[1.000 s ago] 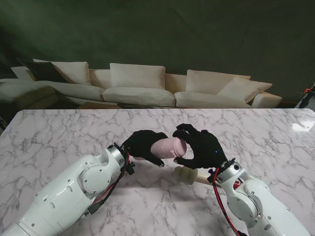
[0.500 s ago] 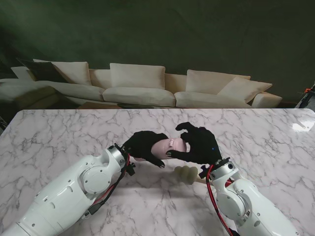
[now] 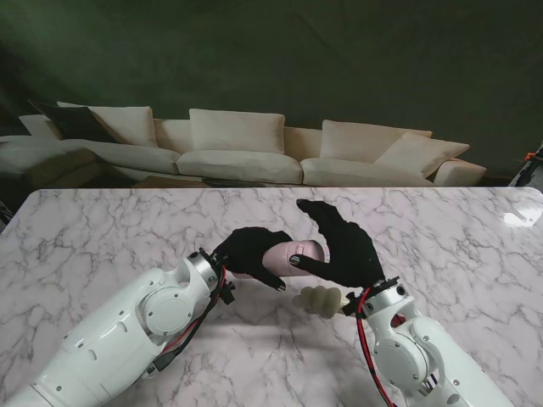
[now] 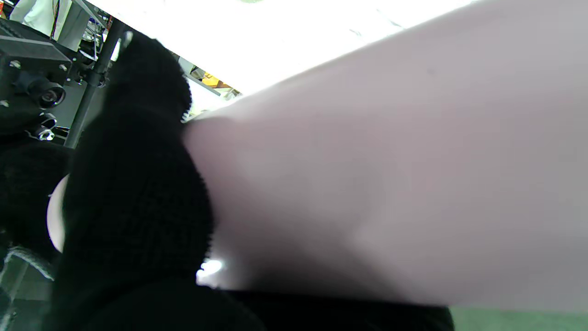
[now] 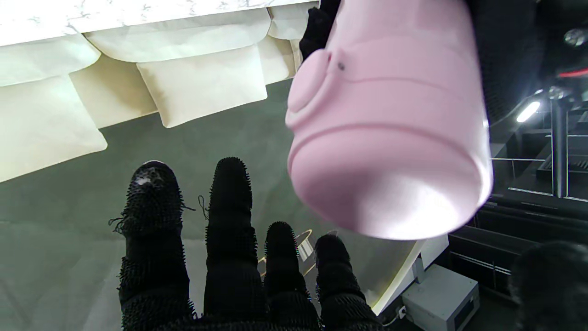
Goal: Clean the thermos with cup brush
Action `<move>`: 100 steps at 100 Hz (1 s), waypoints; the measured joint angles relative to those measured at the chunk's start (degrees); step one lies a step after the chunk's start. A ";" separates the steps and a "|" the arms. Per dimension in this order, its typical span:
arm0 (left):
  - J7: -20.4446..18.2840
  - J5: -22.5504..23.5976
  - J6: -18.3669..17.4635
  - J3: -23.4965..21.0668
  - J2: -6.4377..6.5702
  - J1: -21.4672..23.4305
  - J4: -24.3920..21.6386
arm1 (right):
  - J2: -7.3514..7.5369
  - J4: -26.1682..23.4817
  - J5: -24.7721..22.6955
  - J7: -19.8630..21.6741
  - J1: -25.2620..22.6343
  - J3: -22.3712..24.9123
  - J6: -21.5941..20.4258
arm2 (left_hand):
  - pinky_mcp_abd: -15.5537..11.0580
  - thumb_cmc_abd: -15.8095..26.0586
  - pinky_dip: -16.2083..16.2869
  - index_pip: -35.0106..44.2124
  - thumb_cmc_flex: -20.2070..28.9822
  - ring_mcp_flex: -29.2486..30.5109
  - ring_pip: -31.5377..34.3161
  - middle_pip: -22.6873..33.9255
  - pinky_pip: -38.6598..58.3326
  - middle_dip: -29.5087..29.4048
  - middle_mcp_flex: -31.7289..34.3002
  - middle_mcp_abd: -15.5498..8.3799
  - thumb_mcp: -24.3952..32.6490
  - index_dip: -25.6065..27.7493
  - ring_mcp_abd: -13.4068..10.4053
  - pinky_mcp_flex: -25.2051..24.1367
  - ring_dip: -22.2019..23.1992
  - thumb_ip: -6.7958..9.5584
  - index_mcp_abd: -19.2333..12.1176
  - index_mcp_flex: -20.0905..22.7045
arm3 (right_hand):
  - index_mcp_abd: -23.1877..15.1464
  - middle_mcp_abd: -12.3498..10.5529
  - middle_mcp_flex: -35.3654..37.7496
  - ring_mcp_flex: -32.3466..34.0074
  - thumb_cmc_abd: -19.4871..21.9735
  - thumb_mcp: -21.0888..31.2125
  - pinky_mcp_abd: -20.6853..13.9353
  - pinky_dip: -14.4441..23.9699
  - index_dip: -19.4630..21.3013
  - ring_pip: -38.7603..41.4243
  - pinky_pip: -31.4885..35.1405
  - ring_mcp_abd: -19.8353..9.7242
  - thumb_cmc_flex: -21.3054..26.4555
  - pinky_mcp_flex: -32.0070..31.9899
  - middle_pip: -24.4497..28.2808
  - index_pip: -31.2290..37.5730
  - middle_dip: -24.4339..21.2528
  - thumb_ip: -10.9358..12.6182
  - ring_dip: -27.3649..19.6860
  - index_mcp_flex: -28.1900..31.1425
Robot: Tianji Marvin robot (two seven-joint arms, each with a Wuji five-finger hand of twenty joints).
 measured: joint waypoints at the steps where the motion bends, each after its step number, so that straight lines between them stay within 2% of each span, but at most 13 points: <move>1: 0.00 0.00 0.00 0.00 0.00 0.00 0.00 | 0.01 -0.06 0.01 0.01 -0.11 0.16 -0.13 | 0.00 0.00 0.00 0.00 0.00 0.00 0.00 0.00 0.00 0.00 0.00 0.00 0.00 0.00 0.00 0.00 0.00 0.00 0.00 0.00 | -0.01 0.00 -0.01 0.00 -0.30 0.75 0.00 -0.22 0.00 -0.04 -0.08 0.01 0.21 0.05 -0.17 -0.09 -0.09 0.00 -0.06 0.00; 7: 0.01 0.04 0.00 -0.01 0.00 0.00 0.00 | 0.09 -0.49 -0.07 0.19 -0.88 1.27 -1.30 | 0.00 0.00 0.00 0.00 0.00 0.00 0.00 0.00 0.00 0.00 0.00 0.00 0.00 0.00 0.00 0.00 0.00 0.00 0.00 0.00 | -0.03 0.00 -0.01 0.00 -4.26 2.13 -0.85 -1.17 0.27 -0.08 -0.48 0.05 4.31 0.67 -0.80 -0.16 -0.15 0.27 -0.59 0.00; 15: 0.10 0.08 0.00 -0.05 -0.01 -0.01 0.00 | 0.26 -1.04 -1.07 0.83 -1.82 2.85 -3.64 | 0.00 0.00 0.00 0.00 0.00 0.00 0.00 0.00 0.00 0.00 0.00 0.00 0.00 0.00 0.00 0.00 0.00 0.00 0.00 0.00 | -0.03 0.05 -0.02 0.06 -10.80 4.45 -3.54 -2.72 3.86 -0.10 -0.54 -0.26 10.86 2.64 -0.62 2.67 -0.11 1.62 -0.74 0.00; 23: 0.21 0.15 0.00 -0.09 -0.03 -0.03 0.02 | 0.75 -1.79 -4.23 2.29 -2.69 4.34 -5.55 | 0.00 0.00 0.00 0.00 0.00 0.00 0.00 0.00 0.00 0.00 0.00 0.00 0.00 0.00 0.00 0.00 0.00 0.00 0.00 0.00 | 0.15 1.00 -0.04 0.09 -16.08 6.18 -7.30 -4.11 6.58 -0.10 -0.54 -2.22 17.78 4.75 2.51 7.09 1.37 2.93 -0.75 0.04; 28: 0.25 0.17 0.00 -0.12 -0.04 -0.06 0.04 | 1.24 -2.19 -6.79 2.97 -3.10 4.94 -6.41 | 0.00 0.00 0.00 0.00 0.00 0.00 0.00 0.00 0.00 0.00 0.00 0.00 0.00 0.00 0.00 0.00 0.00 0.00 0.00 0.00 | -2.20 1.53 -0.04 0.11 -18.72 7.04 -8.36 -4.80 7.29 -0.10 -0.56 -2.83 21.48 5.75 3.98 8.72 1.90 3.53 -0.75 0.01; 36: 0.29 0.17 0.00 -0.17 -0.05 -0.09 0.08 | 2.01 -2.26 -8.05 3.13 -3.31 5.16 -8.19 | 0.00 0.00 0.00 0.00 0.00 0.00 0.00 0.00 0.00 0.00 0.00 0.00 0.00 0.00 0.00 0.00 0.00 0.00 0.00 0.00 | -5.11 1.59 -0.04 1.02 -21.84 12.25 -9.22 -5.58 7.38 0.03 -0.70 -3.14 24.56 6.73 4.61 10.08 1.97 4.68 -0.75 -0.03; 45: 0.34 0.17 -0.02 -0.18 -0.07 -0.17 0.16 | 2.37 -2.09 -6.82 3.49 -3.21 5.06 -9.73 | 0.00 0.00 0.00 0.00 0.00 0.00 0.00 0.00 0.00 0.00 0.00 0.00 0.00 0.00 0.00 0.00 0.00 0.00 0.00 0.00 | -6.92 1.60 -0.04 1.63 -23.91 17.69 -9.99 -6.17 7.99 0.03 -1.25 -3.69 24.62 6.81 7.40 11.73 3.19 4.70 -0.76 -0.06; 50: 0.36 0.17 -0.04 -0.18 -0.08 -0.22 0.23 | 2.41 -1.68 -6.36 3.45 -2.85 4.66 -9.76 | 0.00 0.00 0.00 0.00 0.00 0.00 0.00 0.00 0.00 0.00 0.00 0.00 0.00 0.00 0.00 0.00 0.00 0.00 0.00 0.00 | -6.88 1.60 -0.65 1.70 -23.84 17.98 -10.79 -6.19 9.20 0.03 -1.32 -3.94 24.55 6.92 12.50 14.02 5.50 4.70 -0.76 -0.06; 60: 0.38 0.17 -0.05 -0.17 -0.09 -0.29 0.31 | 2.42 0.09 -5.97 1.38 -1.30 2.54 -8.00 | 0.00 0.00 0.00 0.00 0.00 0.00 0.00 0.00 0.00 0.00 0.00 0.00 0.00 0.00 0.00 0.00 0.00 0.00 0.00 0.00 | -2.65 1.28 -0.29 5.95 -22.84 17.30 -13.64 -6.20 13.00 8.38 0.24 -6.09 23.54 10.11 22.64 19.07 12.21 4.63 2.39 0.07; 71: 0.45 0.14 -0.04 -0.19 -0.10 -0.30 0.35 | 1.98 1.24 -2.52 0.87 -0.19 1.14 -5.70 | 0.00 0.00 0.00 0.00 0.00 0.00 0.00 0.00 0.00 0.00 0.00 0.00 0.00 0.00 0.00 0.00 0.00 0.00 0.00 0.00 | -1.95 -2.81 7.82 12.76 -18.73 15.99 -14.19 -4.13 15.33 18.73 3.86 -7.89 22.67 14.08 29.84 23.64 19.12 2.83 7.83 0.44; 84: 0.50 0.08 0.01 -0.33 -0.12 -0.31 0.56 | 1.39 2.54 -0.47 0.91 1.02 0.01 -5.14 | 0.00 0.00 0.00 0.00 0.00 0.00 0.00 0.00 0.00 0.00 0.00 0.00 0.00 0.00 0.00 0.00 0.00 0.00 0.00 0.00 | -1.95 -3.07 16.16 20.01 -13.17 8.16 -11.95 -1.62 16.00 24.58 7.53 -9.11 21.63 16.23 30.69 28.91 23.66 0.91 9.79 3.60; 93: 0.51 0.01 0.03 -0.31 -0.11 -0.32 0.75 | 1.11 3.12 0.74 1.09 1.67 -0.45 -4.76 | 0.00 0.00 0.00 0.00 0.00 0.00 0.00 0.00 0.00 0.00 0.00 0.00 0.00 0.00 0.00 0.00 0.00 0.00 0.00 0.00 | -2.62 -2.53 23.42 25.38 -9.58 2.46 -9.78 -0.88 16.13 26.00 9.50 -9.09 20.46 17.38 31.09 31.55 24.48 -0.30 10.08 6.05; 100: 0.52 -0.02 0.03 -0.20 -0.09 -0.33 0.75 | 0.96 3.35 1.82 1.29 1.95 -0.75 -4.38 | 0.00 0.00 0.00 0.00 0.00 0.00 0.00 0.00 0.00 0.00 0.00 0.00 0.00 0.00 0.00 0.00 0.00 0.00 0.00 0.00 | -2.64 -1.79 29.85 30.56 -8.07 0.49 -7.88 -0.65 16.13 26.66 11.63 -8.38 19.21 19.49 31.17 32.46 24.50 -0.51 10.09 8.70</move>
